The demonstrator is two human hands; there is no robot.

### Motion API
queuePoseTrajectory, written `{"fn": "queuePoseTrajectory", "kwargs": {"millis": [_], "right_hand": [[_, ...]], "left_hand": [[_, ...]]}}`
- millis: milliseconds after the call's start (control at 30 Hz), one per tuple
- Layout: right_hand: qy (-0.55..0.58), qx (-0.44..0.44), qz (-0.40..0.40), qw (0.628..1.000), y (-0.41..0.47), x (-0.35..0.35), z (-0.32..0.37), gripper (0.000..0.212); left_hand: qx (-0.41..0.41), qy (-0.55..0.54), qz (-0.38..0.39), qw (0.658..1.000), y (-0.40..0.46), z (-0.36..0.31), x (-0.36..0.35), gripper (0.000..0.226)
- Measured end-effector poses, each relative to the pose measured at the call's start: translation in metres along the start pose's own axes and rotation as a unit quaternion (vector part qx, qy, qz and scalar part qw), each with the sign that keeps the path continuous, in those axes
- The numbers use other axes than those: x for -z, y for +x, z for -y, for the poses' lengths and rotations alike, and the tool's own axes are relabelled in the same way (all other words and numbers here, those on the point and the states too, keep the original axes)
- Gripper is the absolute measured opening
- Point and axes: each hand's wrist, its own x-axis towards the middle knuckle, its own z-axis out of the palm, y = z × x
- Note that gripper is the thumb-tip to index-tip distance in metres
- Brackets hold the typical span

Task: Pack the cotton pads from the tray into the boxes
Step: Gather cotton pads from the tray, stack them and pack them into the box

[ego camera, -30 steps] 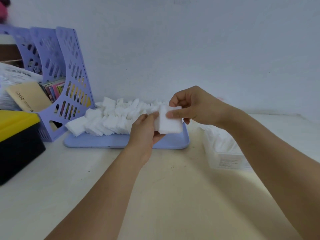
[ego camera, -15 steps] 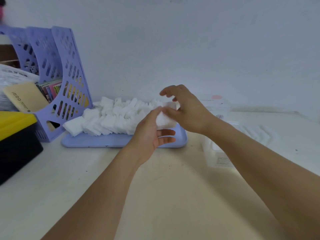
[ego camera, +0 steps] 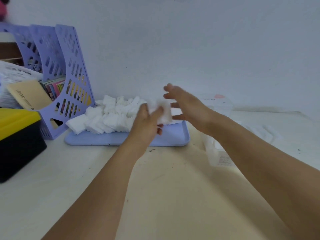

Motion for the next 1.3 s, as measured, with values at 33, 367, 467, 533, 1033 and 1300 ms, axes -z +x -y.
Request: {"fn": "queuePoseTrajectory", "kwargs": {"millis": [33, 367, 467, 533, 1033, 1300], "right_hand": [[0.012, 0.001, -0.072, 0.997, 0.005, 0.001, -0.003, 0.038], [-0.212, -0.07, -0.123, 0.967, 0.034, -0.054, -0.037, 0.064], [-0.22, -0.069, -0.132, 0.964, 0.054, -0.067, -0.041, 0.075], [-0.258, -0.061, -0.103, 0.959, 0.062, -0.072, -0.044, 0.082], [-0.387, 0.011, -0.061, 0.92, 0.079, -0.073, -0.066, 0.033], [-0.377, 0.018, -0.051, 0.924, 0.072, -0.077, -0.058, 0.071]], "left_hand": [[0.007, -0.037, -0.076, 0.996, 0.007, 0.0, 0.008, 0.016], [0.048, -0.155, -0.28, 0.946, 0.022, 0.005, 0.044, 0.015], [0.059, -0.157, -0.306, 0.937, 0.022, 0.01, 0.047, 0.015], [0.064, -0.176, -0.327, 0.926, 0.023, 0.011, 0.05, 0.012], [0.071, -0.194, -0.363, 0.908, 0.024, 0.016, 0.055, 0.015], [0.066, -0.181, -0.369, 0.909, 0.024, 0.017, 0.053, 0.01]]}}
